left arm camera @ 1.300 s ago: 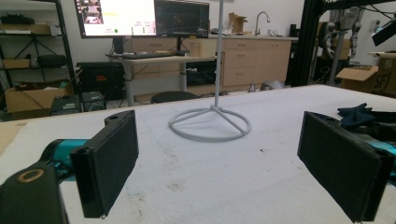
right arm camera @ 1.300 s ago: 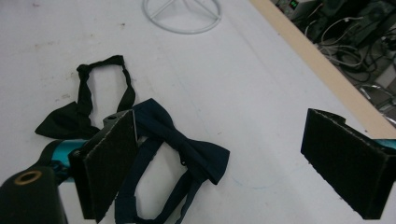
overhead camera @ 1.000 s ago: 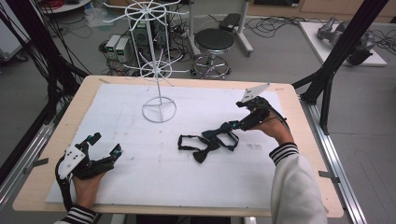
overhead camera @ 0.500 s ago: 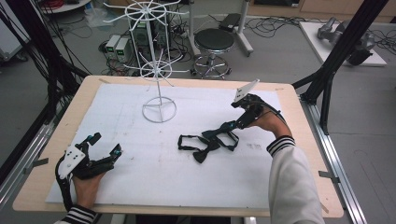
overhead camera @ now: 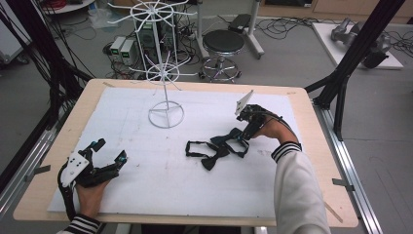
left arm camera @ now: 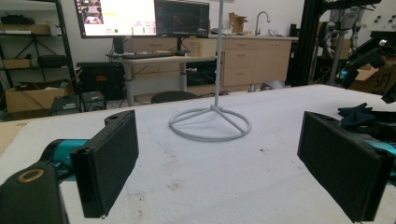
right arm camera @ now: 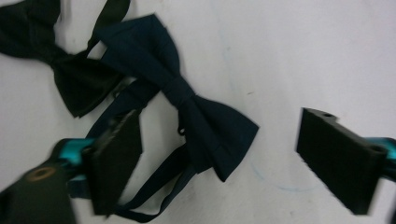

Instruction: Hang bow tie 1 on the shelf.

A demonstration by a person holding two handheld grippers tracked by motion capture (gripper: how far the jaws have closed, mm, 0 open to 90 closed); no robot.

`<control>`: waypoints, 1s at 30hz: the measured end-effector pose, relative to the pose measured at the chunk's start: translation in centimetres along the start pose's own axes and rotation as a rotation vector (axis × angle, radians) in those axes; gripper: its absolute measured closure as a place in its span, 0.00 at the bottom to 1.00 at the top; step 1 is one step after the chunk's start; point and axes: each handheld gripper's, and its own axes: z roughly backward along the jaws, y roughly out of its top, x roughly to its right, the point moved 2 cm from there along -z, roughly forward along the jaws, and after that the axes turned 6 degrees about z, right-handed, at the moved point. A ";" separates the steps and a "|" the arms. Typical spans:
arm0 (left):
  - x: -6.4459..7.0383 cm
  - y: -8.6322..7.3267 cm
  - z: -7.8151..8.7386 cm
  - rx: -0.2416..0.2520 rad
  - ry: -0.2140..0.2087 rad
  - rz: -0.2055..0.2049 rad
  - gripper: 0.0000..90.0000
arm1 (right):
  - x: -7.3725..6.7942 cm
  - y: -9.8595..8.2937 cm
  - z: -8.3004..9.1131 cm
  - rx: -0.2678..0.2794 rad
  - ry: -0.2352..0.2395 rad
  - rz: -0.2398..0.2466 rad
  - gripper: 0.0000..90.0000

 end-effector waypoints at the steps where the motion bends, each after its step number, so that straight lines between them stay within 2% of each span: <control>1: 0.0 0.0 0.0 0.000 0.000 0.000 0.14 | 0.0 0.0 -0.2 -0.011 0.001 0.004 0.18; 6: 0.0 0.0 0.0 0.000 0.000 0.000 0.14 | -0.1 -0.1 -1.2 -0.063 0.023 0.013 0.19; 13: 0.0 0.0 0.0 -0.001 0.000 -0.002 0.14 | -0.2 0.0 -2.2 -0.114 0.052 0.025 0.32; 16: 0.0 0.0 0.0 -0.001 -0.001 -0.001 0.14 | -0.2 0.1 -2.5 -0.132 0.052 0.047 0.38; 20: 0.0 0.0 0.0 -0.001 -0.001 -0.002 0.14 | -0.3 0.2 -2.7 -0.155 0.046 0.058 0.48; 24: 0.0 0.0 0.0 -0.001 -0.001 -0.002 0.14 | -0.4 0.2 -2.7 -0.164 0.041 0.065 0.63; 25: 0.0 0.0 0.0 -0.001 -0.001 -0.002 0.14 | -0.4 0.2 -2.7 -0.161 0.055 0.061 0.67; 27: 0.0 0.0 0.0 -0.001 -0.001 -0.001 0.14 | -0.4 0.2 -2.5 -0.159 0.052 0.053 0.77; 29: 0.0 0.0 0.0 -0.001 -0.001 -0.002 0.14 | -0.4 0.1 -2.4 -0.158 0.053 0.045 0.80; 30: 0.0 0.0 0.0 -0.001 -0.001 -0.002 0.14 | -0.3 0.2 -2.1 -0.142 0.047 0.027 0.86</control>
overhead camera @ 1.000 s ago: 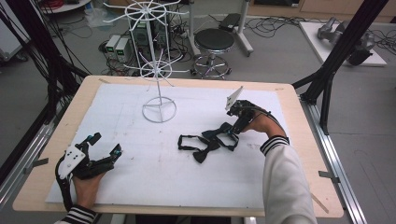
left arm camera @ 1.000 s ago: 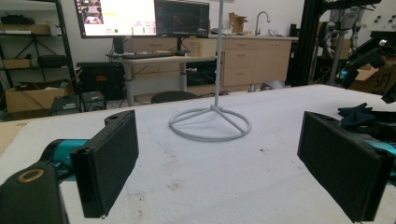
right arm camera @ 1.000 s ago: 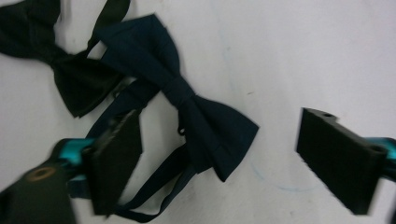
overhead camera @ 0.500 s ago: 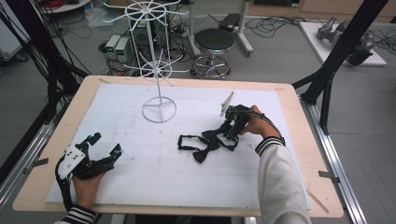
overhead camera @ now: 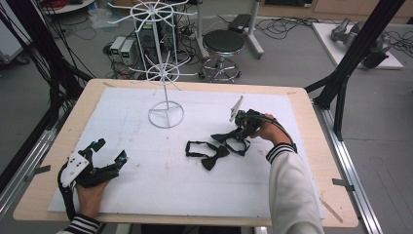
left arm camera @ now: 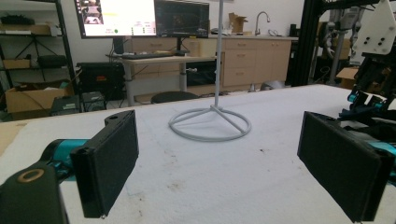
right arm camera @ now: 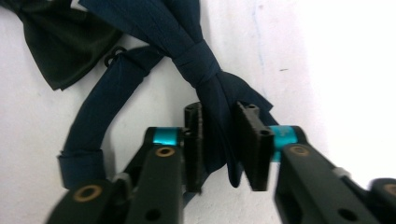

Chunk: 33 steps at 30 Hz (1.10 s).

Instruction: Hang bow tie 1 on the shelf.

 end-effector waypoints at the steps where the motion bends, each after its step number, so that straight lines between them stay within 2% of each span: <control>1: 0.0 0.0 0.0 0.000 0.000 0.000 0.14 | 0.1 0.0 0.1 0.002 -0.005 0.000 0.88; 4: 0.0 0.0 0.0 0.000 0.000 0.001 0.14 | 0.1 0.1 0.2 0.003 -0.012 0.007 0.90; 9: 0.0 0.0 0.0 0.000 0.000 0.001 0.14 | 0.0 0.2 0.4 0.000 -0.016 -0.009 0.91; 14: 0.0 0.0 0.0 0.000 0.000 0.001 0.14 | 0.0 0.2 0.9 0.036 -0.021 -0.019 0.91; 28: 0.0 0.0 0.0 -0.001 -0.001 0.002 0.14 | -0.3 0.3 2.0 0.084 -0.039 -0.012 0.91; 33: 0.0 0.0 -0.1 -0.009 -0.002 0.004 0.14 | -0.7 0.5 2.7 0.121 -0.036 -0.031 0.91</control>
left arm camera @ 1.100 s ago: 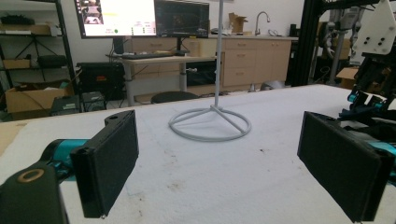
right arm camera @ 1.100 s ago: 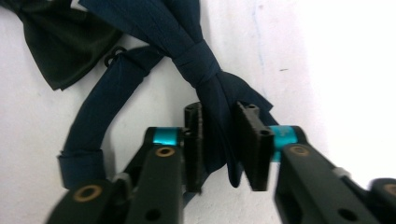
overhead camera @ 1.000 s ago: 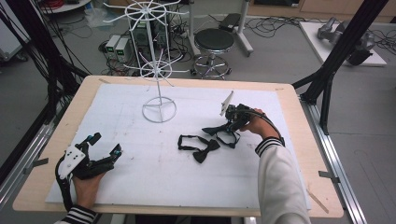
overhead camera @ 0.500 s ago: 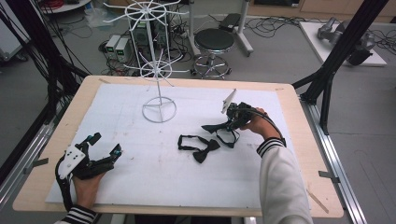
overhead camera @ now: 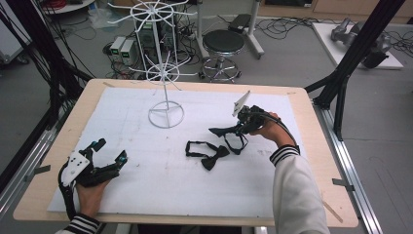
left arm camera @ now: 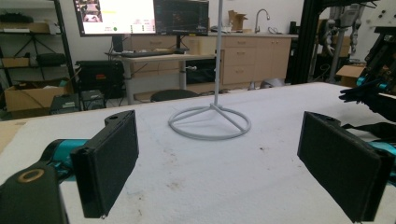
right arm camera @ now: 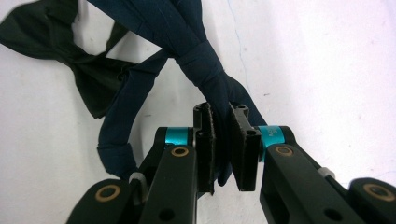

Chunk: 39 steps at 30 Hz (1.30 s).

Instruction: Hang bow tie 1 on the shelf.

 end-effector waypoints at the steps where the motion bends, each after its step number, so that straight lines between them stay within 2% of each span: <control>1: 0.0 0.0 0.0 -0.005 0.000 0.004 0.14 | 0.0 0.0 0.1 0.008 0.000 0.001 0.91; 5: -0.2 0.1 -0.2 -0.018 -0.008 0.014 0.14 | -0.2 0.2 0.9 0.036 -0.011 0.002 0.91; 7: -0.2 0.1 -0.2 -0.019 -0.005 0.006 0.14 | -0.3 0.3 1.2 0.053 -0.016 0.001 0.91; 12: -0.1 0.8 -0.4 -0.029 -0.031 -0.008 0.14 | -0.5 0.5 1.7 0.072 -0.013 -0.004 0.91; 13: 0.1 1.3 -0.6 -0.036 -0.049 -0.018 0.14 | -0.6 0.5 1.9 0.086 -0.014 -0.001 0.91; 15: 0.1 1.5 -0.7 -0.042 -0.059 -0.024 0.14 | -0.7 0.6 2.0 0.089 -0.018 0.003 0.91; 16: 0.2 2.1 -0.9 -0.054 -0.083 -0.025 0.14 | -0.8 0.6 2.3 0.108 -0.020 0.000 0.91; 17: 0.2 2.1 -0.9 -0.054 -0.083 -0.025 0.14 | -0.9 0.7 2.4 0.111 -0.023 0.000 0.91; 20: 0.4 2.9 -1.5 -0.085 -0.118 -0.029 0.14 | -1.1 0.9 2.7 0.126 -0.024 0.007 0.91; 21: 0.4 3.4 -1.8 -0.094 -0.132 -0.029 0.14 | -1.3 1.1 3.0 0.137 -0.024 -0.009 0.91; 23: 0.5 3.7 -1.9 -0.095 -0.138 -0.031 0.14 | -1.3 1.2 3.0 0.146 -0.025 -0.017 0.91; 24: 0.5 4.1 -2.0 -0.097 -0.149 -0.032 0.14 | -1.6 1.4 3.2 0.154 -0.016 -0.033 0.91; 27: 0.8 4.8 -2.3 -0.104 -0.174 -0.043 0.15 | -1.9 1.6 3.4 0.163 -0.018 -0.033 0.91; 28: 0.9 5.2 -2.6 -0.112 -0.198 -0.037 0.15 | -2.0 1.7 3.6 0.169 -0.016 -0.035 0.91; 29: 0.9 5.2 -2.6 -0.112 -0.198 -0.037 0.15 | -2.1 1.8 3.7 0.180 -0.016 -0.040 0.91; 34: 1.4 6.1 -3.3 -0.129 -0.252 -0.026 0.15 | -2.9 2.4 4.6 0.230 -0.014 -0.034 0.91; 39: 1.9 6.8 -3.9 -0.138 -0.282 -0.031 0.15 | -3.5 2.8 5.2 0.261 -0.015 -0.034 0.91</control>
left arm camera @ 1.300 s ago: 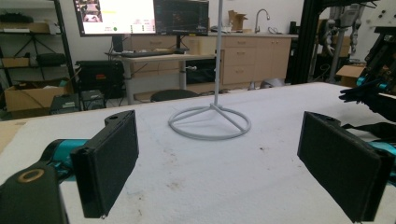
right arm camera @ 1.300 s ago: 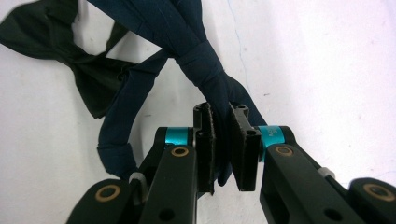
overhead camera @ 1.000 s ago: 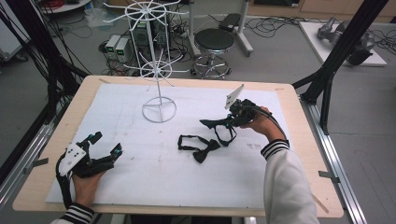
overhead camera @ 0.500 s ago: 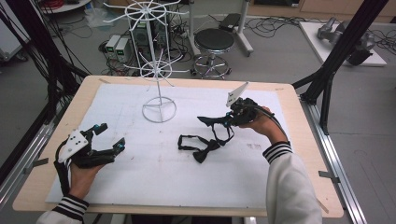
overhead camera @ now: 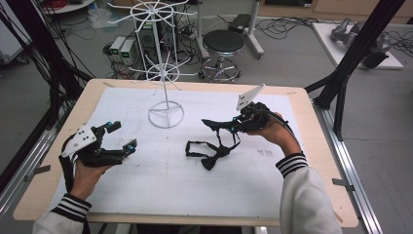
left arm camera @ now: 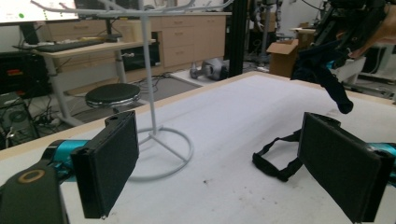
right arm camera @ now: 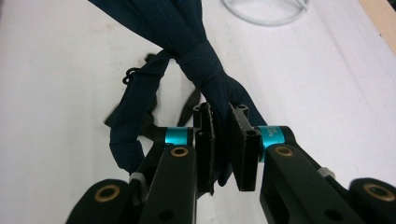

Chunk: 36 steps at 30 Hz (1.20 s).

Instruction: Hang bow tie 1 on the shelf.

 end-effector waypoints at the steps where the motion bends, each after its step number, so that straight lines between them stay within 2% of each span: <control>1: 0.2 0.5 -0.3 -0.004 -0.019 -0.006 0.15 | -0.1 0.1 0.1 0.006 0.002 0.001 0.91; 6: 0.7 1.6 -1.0 -0.020 -0.059 -0.030 0.15 | -0.7 0.8 0.2 0.042 0.008 0.006 0.91; 13: 1.5 3.1 -2.2 -0.035 -0.153 -0.042 0.14 | -1.5 1.9 0.7 0.098 0.007 0.005 0.91; 14: 1.8 3.4 -2.6 -0.039 -0.176 -0.048 0.14 | -1.7 2.0 0.8 0.102 0.007 0.005 0.91; 15: 1.8 3.4 -2.6 -0.039 -0.176 -0.048 0.14 | -1.8 2.1 0.8 0.104 0.006 0.007 0.91; 20: 2.6 4.3 -3.6 -0.047 -0.238 -0.055 0.14 | -2.3 2.7 0.9 0.121 0.012 0.010 0.91; 21: 2.6 4.3 -3.6 -0.047 -0.238 -0.055 0.14 | -2.3 2.7 0.9 0.121 0.012 0.010 0.91; 22: 2.7 4.7 -4.0 -0.054 -0.259 -0.054 0.14 | -2.6 2.9 0.9 0.127 0.015 0.015 0.91; 29: 3.0 5.5 -4.7 -0.065 -0.302 -0.046 0.14 | -3.2 3.8 0.9 0.140 0.024 0.023 0.91; 30: 3.0 5.7 -4.9 -0.069 -0.310 -0.050 0.14 | -3.4 4.2 0.8 0.155 0.026 0.028 0.91; 36: 3.5 6.7 -5.9 -0.098 -0.363 -0.070 0.14 | -3.8 4.9 0.4 0.158 0.045 0.041 0.91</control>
